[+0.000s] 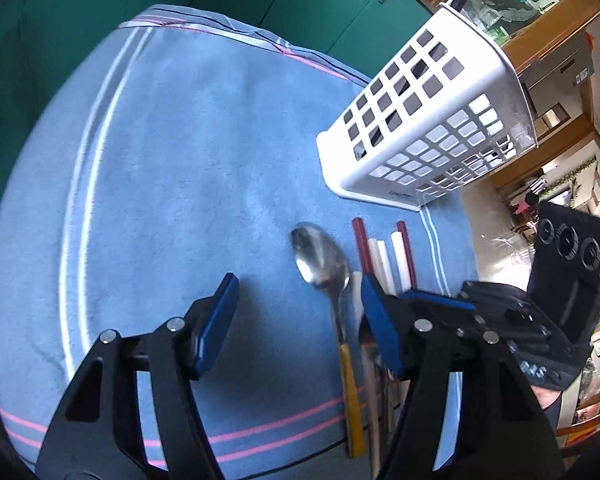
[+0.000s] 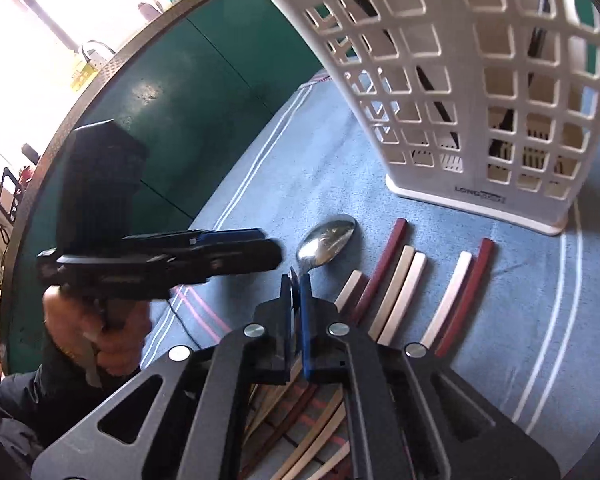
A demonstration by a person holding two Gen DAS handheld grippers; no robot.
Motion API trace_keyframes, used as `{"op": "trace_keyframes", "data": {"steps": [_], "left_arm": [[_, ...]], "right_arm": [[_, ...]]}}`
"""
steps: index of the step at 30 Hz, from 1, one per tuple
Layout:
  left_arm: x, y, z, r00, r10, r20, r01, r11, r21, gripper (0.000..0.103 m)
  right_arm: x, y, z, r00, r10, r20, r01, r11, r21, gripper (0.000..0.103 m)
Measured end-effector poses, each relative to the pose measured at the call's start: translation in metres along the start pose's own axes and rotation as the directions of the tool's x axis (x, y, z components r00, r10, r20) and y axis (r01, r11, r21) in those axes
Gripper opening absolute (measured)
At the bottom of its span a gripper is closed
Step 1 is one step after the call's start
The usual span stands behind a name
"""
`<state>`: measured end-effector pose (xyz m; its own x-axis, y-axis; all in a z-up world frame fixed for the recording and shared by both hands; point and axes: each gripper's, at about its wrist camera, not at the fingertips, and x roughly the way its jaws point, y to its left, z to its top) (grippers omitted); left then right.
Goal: Organize utensils
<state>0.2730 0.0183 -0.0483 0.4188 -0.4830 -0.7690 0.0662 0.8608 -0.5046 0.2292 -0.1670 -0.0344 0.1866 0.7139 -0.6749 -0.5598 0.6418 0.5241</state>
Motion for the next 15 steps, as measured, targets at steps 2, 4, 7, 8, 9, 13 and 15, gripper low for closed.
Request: {"op": "trace_keyframes", "data": {"steps": [2, 4, 7, 8, 9, 13, 15], "left_arm": [[0.005, -0.002, 0.004, 1.000, -0.011, -0.008, 0.011, 1.000, 0.005, 0.062], [0.013, -0.003, 0.010, 0.999, -0.037, -0.020, 0.037, 0.999, -0.001, 0.062], [0.019, -0.002, 0.018, 0.997, -0.071, -0.029, 0.071, 0.997, -0.017, 0.060], [0.022, -0.001, 0.020, 0.995, -0.090, -0.036, 0.089, 0.996, -0.028, 0.056], [0.024, 0.000, 0.022, 0.994, -0.101, -0.043, 0.100, 0.994, -0.036, 0.053], [0.036, 0.002, 0.026, 0.987, -0.141, -0.074, 0.137, 0.989, -0.060, 0.016], [0.037, 0.000, 0.026, 0.986, -0.151, -0.064, 0.146, 0.987, -0.067, 0.013]], "right_arm": [[-0.014, 0.001, -0.004, 1.000, 0.002, 0.015, -0.002, 1.000, -0.005, 0.004], [-0.027, 0.005, -0.010, 0.999, 0.004, 0.037, -0.003, 1.000, -0.012, 0.004], [-0.039, 0.013, -0.019, 0.998, -0.016, 0.065, 0.018, 0.999, -0.027, 0.004], [-0.044, 0.015, -0.023, 0.997, -0.021, 0.073, 0.024, 0.999, -0.034, 0.004], [-0.048, 0.016, -0.026, 0.997, -0.022, 0.079, 0.025, 0.999, -0.036, 0.004], [-0.050, 0.018, -0.031, 0.995, -0.026, 0.097, 0.029, 0.999, -0.032, 0.004], [-0.052, 0.014, -0.033, 0.994, -0.035, 0.104, 0.037, 0.999, -0.024, 0.004]]}}
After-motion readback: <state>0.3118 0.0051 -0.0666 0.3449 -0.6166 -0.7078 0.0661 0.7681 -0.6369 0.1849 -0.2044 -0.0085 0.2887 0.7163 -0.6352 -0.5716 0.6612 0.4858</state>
